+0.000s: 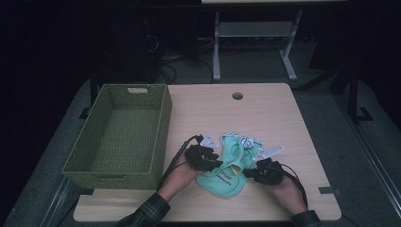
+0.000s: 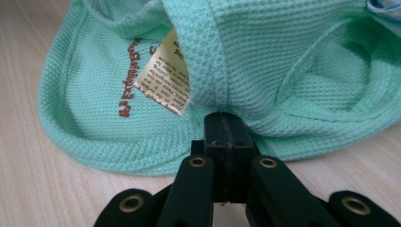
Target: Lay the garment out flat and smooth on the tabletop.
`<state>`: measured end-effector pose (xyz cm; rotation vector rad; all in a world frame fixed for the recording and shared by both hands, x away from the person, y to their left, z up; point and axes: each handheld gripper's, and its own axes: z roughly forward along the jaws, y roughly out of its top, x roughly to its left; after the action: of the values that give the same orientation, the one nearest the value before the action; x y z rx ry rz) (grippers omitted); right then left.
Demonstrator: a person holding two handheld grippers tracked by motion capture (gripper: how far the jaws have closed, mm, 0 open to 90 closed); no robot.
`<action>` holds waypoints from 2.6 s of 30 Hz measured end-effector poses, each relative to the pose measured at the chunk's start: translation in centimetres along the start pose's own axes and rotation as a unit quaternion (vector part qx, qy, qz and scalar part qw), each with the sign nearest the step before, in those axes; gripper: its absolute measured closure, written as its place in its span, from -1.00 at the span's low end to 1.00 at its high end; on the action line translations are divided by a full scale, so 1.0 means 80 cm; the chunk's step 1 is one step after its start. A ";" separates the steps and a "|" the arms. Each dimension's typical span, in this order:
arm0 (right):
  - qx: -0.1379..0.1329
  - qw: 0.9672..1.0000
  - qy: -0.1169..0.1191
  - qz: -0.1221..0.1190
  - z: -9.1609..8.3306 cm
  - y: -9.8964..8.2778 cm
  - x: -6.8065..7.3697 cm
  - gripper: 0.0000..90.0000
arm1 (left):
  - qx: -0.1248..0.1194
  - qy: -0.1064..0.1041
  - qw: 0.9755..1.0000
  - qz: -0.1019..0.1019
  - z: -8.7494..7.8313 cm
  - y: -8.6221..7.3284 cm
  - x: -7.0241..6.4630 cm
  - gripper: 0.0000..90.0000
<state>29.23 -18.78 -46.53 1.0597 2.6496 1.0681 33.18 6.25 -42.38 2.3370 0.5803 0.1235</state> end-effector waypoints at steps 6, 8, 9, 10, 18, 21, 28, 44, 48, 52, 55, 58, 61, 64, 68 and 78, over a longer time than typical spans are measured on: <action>0.002 1.000 -0.002 -0.002 0.000 0.000 0.001 0.99 | 0.011 0.016 1.000 -0.013 0.030 0.020 0.035 0.49; 0.001 1.000 -0.001 -0.003 0.000 0.000 0.001 0.99 | 0.014 0.013 1.000 -0.023 0.040 0.025 0.046 0.49; 0.000 1.000 -0.001 -0.005 0.000 0.000 0.000 0.99 | 0.010 0.011 0.999 -0.032 0.046 0.027 0.050 0.48; 0.000 1.000 0.000 -0.005 0.000 0.000 0.000 0.99 | 0.007 0.008 0.999 -0.037 0.051 0.029 0.054 0.47; 0.001 1.000 -0.001 -0.005 -0.001 -0.001 0.001 0.99 | 0.013 0.008 0.998 -0.056 0.081 0.040 0.069 0.45; 0.001 1.000 -0.001 -0.006 -0.001 -0.001 0.001 0.99 | 0.006 0.010 0.998 -0.065 0.087 0.041 0.069 0.56; -0.002 1.000 -0.001 -0.007 0.000 -0.001 0.002 0.99 | 0.012 0.013 0.998 -0.055 0.092 0.041 0.068 0.99; 0.000 1.000 -0.004 -0.014 -0.001 -0.001 0.001 0.99 | 0.012 0.029 0.997 -0.075 0.082 0.051 0.078 0.63; 0.000 1.000 -0.004 -0.014 -0.001 -0.001 0.002 1.00 | 0.031 0.038 0.997 -0.059 0.092 0.052 0.077 0.55; 0.002 1.000 -0.006 -0.015 -0.001 -0.001 0.003 0.99 | 0.037 0.037 0.997 -0.050 0.097 0.050 0.077 0.95; 0.002 1.000 -0.006 -0.015 -0.001 -0.001 0.003 0.99 | 0.035 0.041 0.997 -0.048 0.095 0.052 0.077 0.99; 0.003 1.000 -0.006 -0.015 -0.001 -0.001 0.003 1.00 | 0.025 0.048 0.997 -0.049 0.087 0.055 0.079 0.99; 0.002 1.000 -0.006 -0.016 -0.001 -0.001 0.003 1.00 | 0.022 0.064 0.997 -0.044 0.077 0.060 0.082 1.00; 0.003 1.000 -0.007 -0.018 -0.001 -0.001 0.003 1.00 | 0.015 0.089 0.995 -0.041 0.066 0.065 0.090 1.00; 0.005 1.000 -0.008 -0.020 -0.002 -0.001 0.004 1.00 | 0.020 0.107 0.993 -0.042 0.063 0.065 0.099 1.00; 0.004 1.000 -0.007 -0.023 -0.002 -0.001 0.003 0.99 | 0.037 0.100 0.993 -0.058 0.072 0.049 0.105 0.94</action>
<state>28.96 -18.75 -46.44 0.9999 2.6565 1.0376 43.58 3.84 -44.67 2.3719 0.8310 0.2877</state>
